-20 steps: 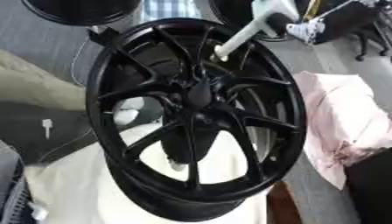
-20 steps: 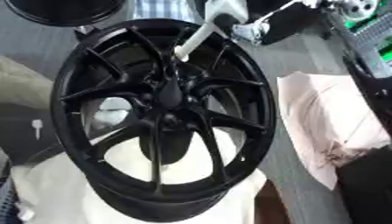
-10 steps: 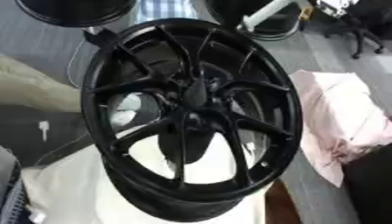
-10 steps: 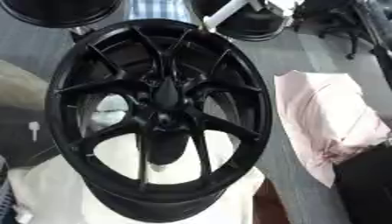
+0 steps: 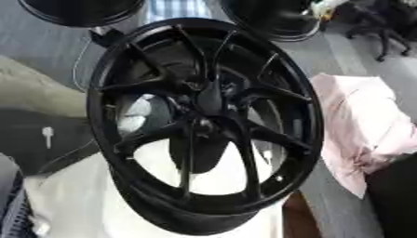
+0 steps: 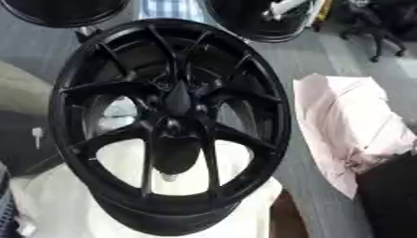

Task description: Pull the pin out of the wheel hub.

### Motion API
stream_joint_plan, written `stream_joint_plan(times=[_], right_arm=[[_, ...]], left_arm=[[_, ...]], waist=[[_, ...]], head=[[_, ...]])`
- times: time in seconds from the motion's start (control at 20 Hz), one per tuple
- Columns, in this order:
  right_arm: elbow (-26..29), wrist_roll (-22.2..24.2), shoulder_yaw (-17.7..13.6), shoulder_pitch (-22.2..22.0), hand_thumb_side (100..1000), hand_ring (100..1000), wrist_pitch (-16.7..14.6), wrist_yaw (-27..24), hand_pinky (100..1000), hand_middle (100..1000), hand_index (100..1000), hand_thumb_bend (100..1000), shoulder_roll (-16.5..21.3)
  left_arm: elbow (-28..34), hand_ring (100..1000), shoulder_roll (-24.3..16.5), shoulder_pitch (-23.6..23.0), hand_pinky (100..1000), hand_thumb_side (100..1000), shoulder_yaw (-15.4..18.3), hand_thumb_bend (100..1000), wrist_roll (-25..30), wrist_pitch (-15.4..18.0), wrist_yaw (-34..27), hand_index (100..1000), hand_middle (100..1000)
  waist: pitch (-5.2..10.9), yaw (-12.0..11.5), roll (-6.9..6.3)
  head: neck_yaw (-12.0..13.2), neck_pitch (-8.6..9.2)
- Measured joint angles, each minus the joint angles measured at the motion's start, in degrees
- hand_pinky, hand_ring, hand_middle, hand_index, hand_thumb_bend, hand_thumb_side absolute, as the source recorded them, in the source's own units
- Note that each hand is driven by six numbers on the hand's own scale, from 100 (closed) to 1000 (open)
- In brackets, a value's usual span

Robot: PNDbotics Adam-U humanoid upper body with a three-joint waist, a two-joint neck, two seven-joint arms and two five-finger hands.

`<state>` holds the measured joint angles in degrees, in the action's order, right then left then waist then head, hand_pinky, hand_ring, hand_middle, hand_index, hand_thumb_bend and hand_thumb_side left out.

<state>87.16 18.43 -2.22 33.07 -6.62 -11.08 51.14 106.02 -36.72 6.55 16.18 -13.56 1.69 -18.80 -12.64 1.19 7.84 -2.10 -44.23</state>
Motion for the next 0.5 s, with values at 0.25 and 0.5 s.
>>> stream_joint_plan(times=[0.25,0.5], right_arm=[[-2.3,-4.0,-5.1,-7.0,100,529,-0.8,-0.1,672,413,610,100,2.5],[-2.7,-5.7,-9.4,-14.5,881,1000,-4.3,3.4,972,982,968,100,1.2]], left_arm=[[0.1,425,0.1,-0.2,298,736,0.8,100,-0.7,0.3,0.3,597,461],[0.3,424,0.5,-0.3,296,731,1.3,100,-1.6,0.7,0.7,597,461]], waist=[[-1.26,0.7,-0.68],[-2.97,0.3,-1.61]], head=[[1.9,0.0],[3.3,0.0]])
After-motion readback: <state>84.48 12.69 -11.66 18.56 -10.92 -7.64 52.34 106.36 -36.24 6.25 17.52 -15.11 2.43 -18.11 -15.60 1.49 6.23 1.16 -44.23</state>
